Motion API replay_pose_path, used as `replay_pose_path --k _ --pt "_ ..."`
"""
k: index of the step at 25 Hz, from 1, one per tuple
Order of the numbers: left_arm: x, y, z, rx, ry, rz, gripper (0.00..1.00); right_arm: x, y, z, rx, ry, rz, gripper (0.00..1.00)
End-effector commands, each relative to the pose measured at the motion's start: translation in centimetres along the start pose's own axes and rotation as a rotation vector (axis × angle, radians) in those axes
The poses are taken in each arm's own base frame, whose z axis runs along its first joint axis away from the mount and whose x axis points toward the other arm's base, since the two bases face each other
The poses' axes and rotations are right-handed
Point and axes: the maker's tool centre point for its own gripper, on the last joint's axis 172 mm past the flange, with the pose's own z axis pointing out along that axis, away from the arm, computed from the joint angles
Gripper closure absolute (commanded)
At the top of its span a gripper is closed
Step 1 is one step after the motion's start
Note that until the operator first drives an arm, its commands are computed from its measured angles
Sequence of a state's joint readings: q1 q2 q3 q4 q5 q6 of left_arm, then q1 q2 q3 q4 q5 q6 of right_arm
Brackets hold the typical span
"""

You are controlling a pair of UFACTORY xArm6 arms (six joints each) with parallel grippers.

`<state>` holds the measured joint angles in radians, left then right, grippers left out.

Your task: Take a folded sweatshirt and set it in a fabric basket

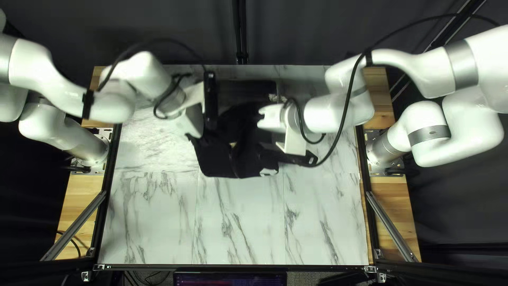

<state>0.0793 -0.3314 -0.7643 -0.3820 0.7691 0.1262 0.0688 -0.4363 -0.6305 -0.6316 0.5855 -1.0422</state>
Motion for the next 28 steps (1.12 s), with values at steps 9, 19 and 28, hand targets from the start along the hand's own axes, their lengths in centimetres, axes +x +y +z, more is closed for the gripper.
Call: replay_pose_path --k 9,19,28 --pt "0.5 -3.7 -5.1 -0.002 0.024 0.012 1.0 -4.6 0.9 -0.1 -0.034 -0.017 0.026 1.0" --pt "2.7 -6.9 -9.8 0.0 0.046 0.023 1.0 -9.2 1.5 -1.3 -0.044 -0.038 0.057 1.0" --pt "3.1 -12.4 -10.0 -0.01 0.041 0.019 1.0 -14.6 0.1 1.4 -0.045 -0.038 0.091 1.0"
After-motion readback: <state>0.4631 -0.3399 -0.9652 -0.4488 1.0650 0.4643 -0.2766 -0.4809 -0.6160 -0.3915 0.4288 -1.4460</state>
